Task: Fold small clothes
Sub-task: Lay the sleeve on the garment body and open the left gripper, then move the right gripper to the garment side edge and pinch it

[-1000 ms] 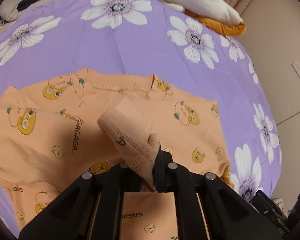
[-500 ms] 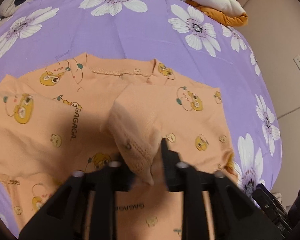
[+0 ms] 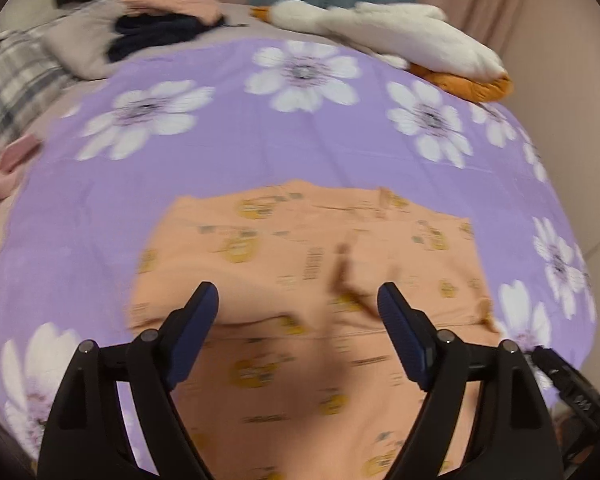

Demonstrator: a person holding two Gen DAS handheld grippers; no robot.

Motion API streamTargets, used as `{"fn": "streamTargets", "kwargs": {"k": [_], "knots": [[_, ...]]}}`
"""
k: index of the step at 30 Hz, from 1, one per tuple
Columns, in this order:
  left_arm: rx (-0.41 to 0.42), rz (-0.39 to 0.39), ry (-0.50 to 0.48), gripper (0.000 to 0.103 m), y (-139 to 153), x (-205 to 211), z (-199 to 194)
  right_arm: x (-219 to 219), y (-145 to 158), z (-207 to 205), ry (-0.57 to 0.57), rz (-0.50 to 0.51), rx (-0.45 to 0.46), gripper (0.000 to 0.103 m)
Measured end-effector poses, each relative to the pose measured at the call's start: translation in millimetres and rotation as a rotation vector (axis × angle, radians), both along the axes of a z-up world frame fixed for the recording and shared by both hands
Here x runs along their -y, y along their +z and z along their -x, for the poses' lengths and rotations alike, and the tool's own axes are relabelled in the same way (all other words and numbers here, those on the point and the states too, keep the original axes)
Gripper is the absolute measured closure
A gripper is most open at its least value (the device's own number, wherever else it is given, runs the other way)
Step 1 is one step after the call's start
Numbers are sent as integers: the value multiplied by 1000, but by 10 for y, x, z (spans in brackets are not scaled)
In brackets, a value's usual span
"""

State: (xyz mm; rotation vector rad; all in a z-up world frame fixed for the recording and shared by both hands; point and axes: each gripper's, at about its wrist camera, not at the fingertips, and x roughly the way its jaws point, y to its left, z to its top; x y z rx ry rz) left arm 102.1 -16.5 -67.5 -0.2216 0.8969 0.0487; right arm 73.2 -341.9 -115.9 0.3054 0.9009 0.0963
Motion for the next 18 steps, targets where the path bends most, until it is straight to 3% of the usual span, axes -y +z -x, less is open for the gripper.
{"fn": "streamTargets", "kwargs": {"k": [8, 18], "knots": [[-62, 24, 159, 21, -178, -630, 314, -280, 49, -37, 61, 25, 5, 22], [-119, 59, 256, 21, -394, -1119, 661, -825, 182, -208, 209, 84, 35, 23]]}}
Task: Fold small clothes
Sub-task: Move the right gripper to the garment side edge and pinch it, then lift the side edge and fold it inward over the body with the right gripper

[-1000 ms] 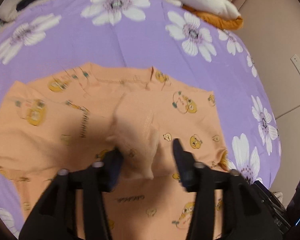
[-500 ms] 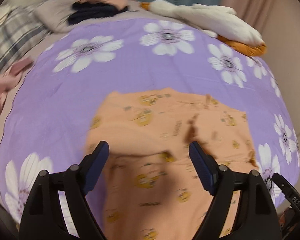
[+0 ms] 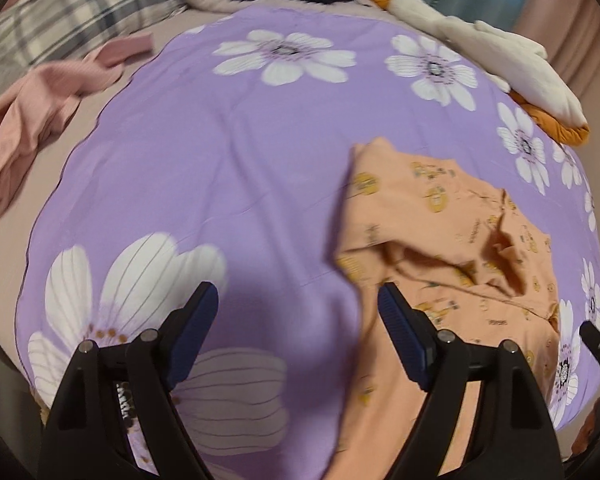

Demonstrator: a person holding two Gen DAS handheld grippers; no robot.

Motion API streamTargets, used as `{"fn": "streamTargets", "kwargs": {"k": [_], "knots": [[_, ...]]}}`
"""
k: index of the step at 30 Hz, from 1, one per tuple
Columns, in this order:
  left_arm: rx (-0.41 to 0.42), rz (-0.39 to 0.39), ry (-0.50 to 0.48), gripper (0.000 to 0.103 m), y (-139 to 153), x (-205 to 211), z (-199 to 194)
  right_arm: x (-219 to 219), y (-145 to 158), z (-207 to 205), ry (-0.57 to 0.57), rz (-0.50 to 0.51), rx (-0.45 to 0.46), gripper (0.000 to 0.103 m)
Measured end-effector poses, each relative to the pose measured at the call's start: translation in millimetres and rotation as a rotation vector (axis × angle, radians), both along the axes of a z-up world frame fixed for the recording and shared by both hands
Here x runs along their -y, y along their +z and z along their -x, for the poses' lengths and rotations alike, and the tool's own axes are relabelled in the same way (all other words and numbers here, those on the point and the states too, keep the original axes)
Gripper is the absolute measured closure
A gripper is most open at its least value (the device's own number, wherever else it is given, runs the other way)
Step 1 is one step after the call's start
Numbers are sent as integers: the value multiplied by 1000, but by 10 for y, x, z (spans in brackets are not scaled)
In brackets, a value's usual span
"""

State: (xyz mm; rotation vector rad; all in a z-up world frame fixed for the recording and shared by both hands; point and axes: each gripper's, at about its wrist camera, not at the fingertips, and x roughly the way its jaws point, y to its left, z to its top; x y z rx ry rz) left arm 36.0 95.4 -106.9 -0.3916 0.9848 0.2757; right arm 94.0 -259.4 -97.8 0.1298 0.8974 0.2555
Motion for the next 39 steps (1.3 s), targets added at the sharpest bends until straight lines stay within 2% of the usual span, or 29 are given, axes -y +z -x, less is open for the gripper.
{"fn": "streamTargets", "kwargs": {"k": [9, 13, 17, 21, 24, 25, 28, 32, 34, 37, 39], "knots": [[-20, 45, 68, 21, -114, -273, 183, -569, -40, -273, 144, 12, -26, 23], [-33, 52, 80, 21, -157, -325, 210, -850, -81, -362, 199, 51, -29, 35], [-38, 61, 82, 21, -181, -339, 226, -1129, -166, -445, 240, 136, -16, 42], [-42, 63, 75, 21, -191, -332, 238, -1349, -299, -555, 266, 258, -1, 63], [-43, 64, 72, 21, -193, -323, 235, -1410, -335, -653, 264, 316, 10, 89], [-42, 66, 70, 21, -190, -322, 232, -1403, -308, -678, 260, 319, 17, 89], [-41, 67, 64, 21, -181, -310, 214, -1314, -42, -741, 243, 265, 61, 91], [-44, 75, 57, 21, -182, -280, 177, -1030, 492, -771, 187, 144, 185, 91], [-47, 80, 50, 21, -186, -256, 158, -861, 612, -774, 155, 81, 215, 91], [-51, 83, 34, 21, -194, -205, 117, -528, 575, -808, 67, 1, 220, 91], [-57, 81, 22, 21, -206, -165, 82, -299, 352, -863, 6, -56, 159, 91]]}}
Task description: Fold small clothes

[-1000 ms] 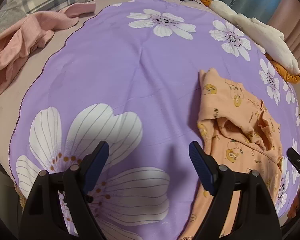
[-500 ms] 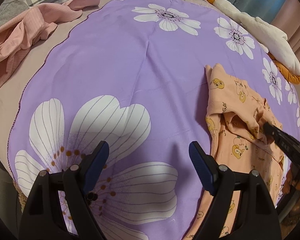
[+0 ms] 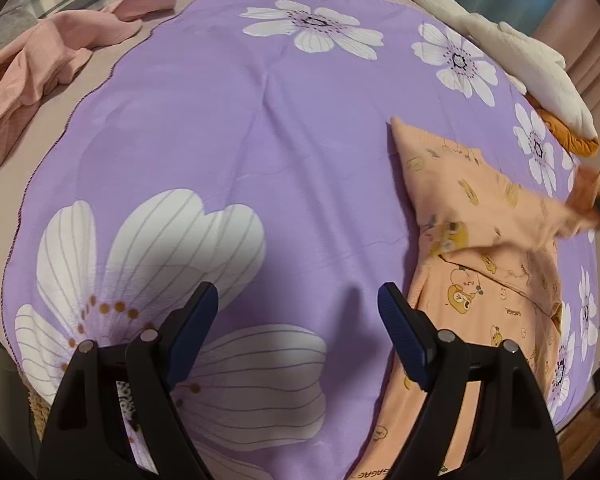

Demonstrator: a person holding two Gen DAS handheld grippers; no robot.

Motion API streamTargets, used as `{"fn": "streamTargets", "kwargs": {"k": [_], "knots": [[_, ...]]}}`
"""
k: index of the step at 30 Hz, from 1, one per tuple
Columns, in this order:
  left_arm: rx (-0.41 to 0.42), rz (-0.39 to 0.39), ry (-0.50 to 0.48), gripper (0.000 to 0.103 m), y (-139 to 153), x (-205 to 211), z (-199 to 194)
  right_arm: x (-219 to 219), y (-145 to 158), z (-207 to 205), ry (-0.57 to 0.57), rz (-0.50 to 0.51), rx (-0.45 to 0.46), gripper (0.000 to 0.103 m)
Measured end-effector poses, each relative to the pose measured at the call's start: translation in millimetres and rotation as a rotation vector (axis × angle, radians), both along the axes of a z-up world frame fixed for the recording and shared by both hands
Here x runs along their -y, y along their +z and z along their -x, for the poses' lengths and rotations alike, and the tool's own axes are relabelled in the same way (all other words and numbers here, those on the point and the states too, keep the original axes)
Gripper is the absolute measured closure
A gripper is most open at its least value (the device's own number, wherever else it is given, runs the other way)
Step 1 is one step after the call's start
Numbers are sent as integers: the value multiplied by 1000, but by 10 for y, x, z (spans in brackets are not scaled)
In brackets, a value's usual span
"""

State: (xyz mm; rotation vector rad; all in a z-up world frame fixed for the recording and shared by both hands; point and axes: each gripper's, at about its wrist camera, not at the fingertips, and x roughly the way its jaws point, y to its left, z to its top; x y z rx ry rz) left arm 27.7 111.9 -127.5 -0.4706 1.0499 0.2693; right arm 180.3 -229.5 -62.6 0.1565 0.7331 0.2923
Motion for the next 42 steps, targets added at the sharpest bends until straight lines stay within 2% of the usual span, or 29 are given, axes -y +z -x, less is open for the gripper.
{"fn": "streamTargets", "kwargs": {"k": [2, 5, 8, 12, 18, 23, 27, 29, 30, 31, 32, 35, 36, 37, 38, 39, 40, 42], "knots": [[-7, -2, -12, 21, -12, 46, -45, 152, -266, -37, -32, -36, -80, 91], [-12, -2, -32, 21, -19, 110, -117, 330, -654, -43, -84, -36, -173, 91], [-11, -2, -45, 21, -1, 157, -204, 433, -837, -19, -99, -75, -221, 91], [22, 17, -75, 21, 82, 241, -333, 517, -911, 5, -120, -87, -265, 91], [71, 56, -132, 24, 161, 386, -585, 752, -905, 131, -147, -161, -254, 91], [69, 99, -180, 33, 113, 519, -756, 933, -820, 171, -182, -202, -232, 91], [49, 113, -208, 50, 6, 608, -841, 1043, -758, 169, -201, -246, -240, 91], [25, 101, -216, 59, -77, 631, -883, 1029, -758, 154, -186, -256, -250, 84], [10, 98, -216, 64, -119, 636, -906, 1003, -756, 144, -174, -253, -245, 73], [1, 96, -211, 69, -163, 633, -915, 975, -753, 139, -166, -244, -241, 57], [2, 92, -205, 69, -187, 621, -911, 928, -748, 124, -159, -229, -235, 53], [15, 82, -205, 71, -181, 616, -889, 792, -759, 48, -115, -182, -224, 52], [14, 83, -207, 71, -180, 611, -886, 751, -779, 14, -105, -164, -229, 52], [12, 86, -208, 72, -182, 602, -888, 700, -810, -27, -103, -134, -237, 57], [11, 91, -206, 72, -182, 583, -888, 671, -831, -48, -106, -104, -239, 66], [11, 95, -204, 72, -182, 571, -887, 629, -849, -66, -115, -56, -243, 94], [11, 99, -203, 72, -181, 558, -885, 617, -847, -63, -126, -27, -242, 95], [11, 94, -204, 73, -177, 547, -886, 687, -781, -2, -129, -85, -219, 95]]}}
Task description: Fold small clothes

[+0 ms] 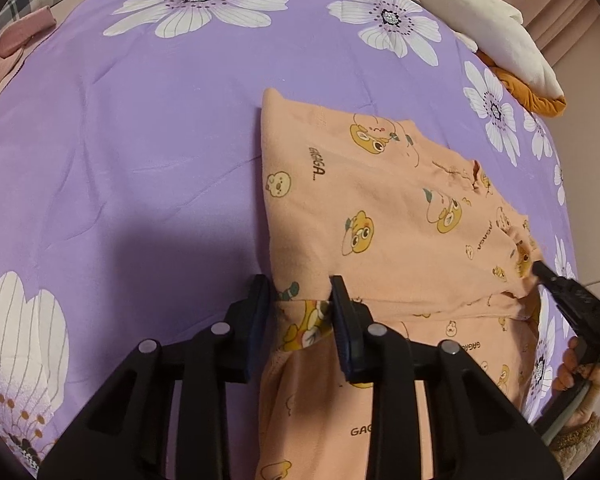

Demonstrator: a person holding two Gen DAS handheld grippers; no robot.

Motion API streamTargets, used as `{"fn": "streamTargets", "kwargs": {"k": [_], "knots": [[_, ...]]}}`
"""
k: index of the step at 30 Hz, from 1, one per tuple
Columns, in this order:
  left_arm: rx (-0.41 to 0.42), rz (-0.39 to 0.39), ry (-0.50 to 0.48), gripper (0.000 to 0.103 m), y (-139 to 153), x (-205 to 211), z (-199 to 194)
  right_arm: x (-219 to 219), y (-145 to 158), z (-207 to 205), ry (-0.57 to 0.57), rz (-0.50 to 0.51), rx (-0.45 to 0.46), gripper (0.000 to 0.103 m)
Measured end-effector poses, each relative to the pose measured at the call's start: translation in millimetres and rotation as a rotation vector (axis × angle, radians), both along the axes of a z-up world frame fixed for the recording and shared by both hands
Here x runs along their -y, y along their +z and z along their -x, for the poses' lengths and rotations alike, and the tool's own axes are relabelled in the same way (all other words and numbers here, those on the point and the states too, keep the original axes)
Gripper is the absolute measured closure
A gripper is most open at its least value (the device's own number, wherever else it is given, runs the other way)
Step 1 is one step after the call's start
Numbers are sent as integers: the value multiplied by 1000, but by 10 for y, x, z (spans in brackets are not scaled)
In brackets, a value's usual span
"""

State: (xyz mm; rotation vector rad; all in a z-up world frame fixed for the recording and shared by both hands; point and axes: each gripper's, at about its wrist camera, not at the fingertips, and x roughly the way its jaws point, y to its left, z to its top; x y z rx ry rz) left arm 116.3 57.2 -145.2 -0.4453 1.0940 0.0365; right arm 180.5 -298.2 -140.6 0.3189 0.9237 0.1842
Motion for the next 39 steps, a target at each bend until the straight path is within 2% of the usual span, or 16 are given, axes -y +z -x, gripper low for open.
{"fn": "streamTargets", "kwargs": {"k": [5, 8, 13, 18, 20, 22, 24, 27, 30, 32, 33, 34, 39], "knots": [[-5, -24, -22, 73, 26, 26, 3, 246, 107, 143, -45, -100, -4, 95], [-8, -19, -37, 73, 7, 11, 2, 244, 41, 193, -40, -67, -12, 95], [-18, -21, -39, 72, 14, 15, 7, 168, -197, 134, -39, -2, -76, 95], [-20, -32, -33, 70, 10, 30, 19, 174, -116, 134, -41, 29, -76, 95], [-23, -36, -30, 70, 3, 36, 17, 193, -43, 127, -38, 33, -65, 90], [-25, -38, -28, 69, -2, 41, 13, 192, 53, 109, -44, 67, -34, 69], [-26, -43, -30, 69, -6, 52, 8, 175, 111, 58, -38, 75, -14, 59], [-22, -47, -34, 69, -15, 56, 8, 89, 74, -86, 1, 57, -27, 59], [-23, -37, -30, 69, -23, 44, 9, -51, -48, -209, 28, 94, -68, 59], [-24, -29, -29, 69, -28, 33, 8, -108, -86, -228, 25, 126, -71, 68], [-24, -26, -29, 69, -29, 28, 10, -126, -72, -221, 27, 132, -61, 82], [-25, -23, -29, 69, -31, 24, 10, -129, -47, -210, 28, 117, -49, 89], [-22, -20, -30, 68, -32, 20, 12, -75, 154, -144, 12, 97, 24, 91]]}}
